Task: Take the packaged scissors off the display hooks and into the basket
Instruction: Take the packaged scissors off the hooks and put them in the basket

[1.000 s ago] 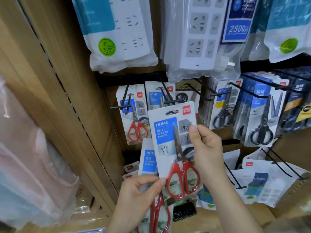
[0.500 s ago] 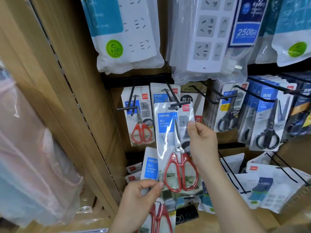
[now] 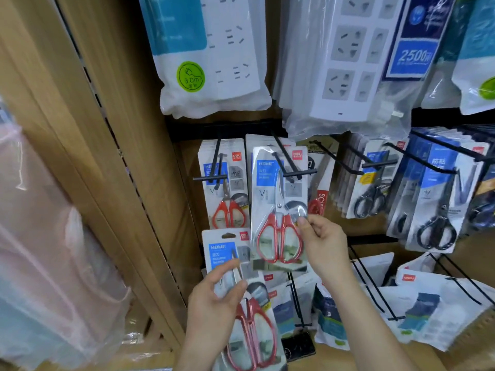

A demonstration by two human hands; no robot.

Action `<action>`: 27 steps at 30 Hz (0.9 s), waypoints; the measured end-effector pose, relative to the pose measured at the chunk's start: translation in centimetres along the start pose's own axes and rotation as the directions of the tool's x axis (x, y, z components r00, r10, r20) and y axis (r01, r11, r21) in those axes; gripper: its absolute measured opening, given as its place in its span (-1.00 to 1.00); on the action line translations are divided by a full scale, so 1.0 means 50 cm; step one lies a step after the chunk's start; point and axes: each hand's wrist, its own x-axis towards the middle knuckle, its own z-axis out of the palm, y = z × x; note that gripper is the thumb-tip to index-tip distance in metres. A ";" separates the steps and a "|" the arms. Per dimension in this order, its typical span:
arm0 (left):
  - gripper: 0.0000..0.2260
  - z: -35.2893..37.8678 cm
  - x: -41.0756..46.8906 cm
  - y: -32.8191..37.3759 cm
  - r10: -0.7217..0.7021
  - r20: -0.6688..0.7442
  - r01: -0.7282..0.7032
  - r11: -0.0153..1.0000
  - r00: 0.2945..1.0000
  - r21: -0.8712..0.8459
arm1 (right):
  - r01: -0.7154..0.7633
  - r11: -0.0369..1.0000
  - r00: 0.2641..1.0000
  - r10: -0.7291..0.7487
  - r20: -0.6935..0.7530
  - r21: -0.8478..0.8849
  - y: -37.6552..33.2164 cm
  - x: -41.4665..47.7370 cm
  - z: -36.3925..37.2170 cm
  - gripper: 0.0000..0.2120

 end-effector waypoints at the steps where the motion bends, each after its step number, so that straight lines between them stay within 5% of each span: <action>1: -0.64 -0.009 -0.005 -0.003 0.011 0.001 -0.011 1.000 1.000 -0.009 | 0.009 1.000 1.000 -0.009 -0.024 -0.019 0.001 0.016 0.004 -0.69; 5: -0.24 -0.032 -0.025 0.001 0.103 -0.002 -0.102 0.983 0.995 -0.153 | -0.008 0.991 0.995 -0.006 -0.102 -0.130 0.011 0.083 0.030 -0.75; 8: -0.12 -0.040 -0.025 0.004 0.109 -0.015 -0.110 0.974 0.994 -0.200 | -0.039 0.986 0.995 0.025 -0.092 -0.163 0.025 0.119 0.056 -0.78; 13: -0.24 -0.048 -0.013 0.004 0.069 -0.022 -0.072 0.980 0.997 -0.188 | -0.122 0.943 0.985 0.075 -0.158 -0.310 0.035 0.134 0.067 -0.81; 16: -0.43 -0.044 -0.012 0.014 0.062 -0.006 -0.062 0.972 0.998 -0.227 | -0.157 0.966 0.965 0.105 -0.241 -0.205 0.033 0.101 0.043 -0.92; 19: -0.64 -0.030 -0.011 0.028 0.059 -0.015 -0.061 0.948 0.998 -0.311 | -0.260 0.957 0.964 0.248 0.098 0.133 0.008 0.011 0.005 -0.94; 23: -0.75 -0.002 -0.006 0.047 0.083 -0.018 -0.084 0.927 0.996 -0.366 | -0.418 0.908 0.683 0.293 0.669 0.030 0.015 -0.124 -0.027 -0.68; 25: -0.77 0.012 -0.006 0.052 0.094 -0.012 -0.091 0.914 0.996 -0.395 | -0.456 0.885 0.645 0.259 0.719 0.090 0.024 -0.155 -0.029 -0.69; 27: -0.77 0.024 -0.009 0.060 0.103 -0.003 -0.095 0.904 0.995 -0.418 | -0.417 0.899 0.699 0.220 0.681 0.137 0.027 -0.167 -0.038 -0.71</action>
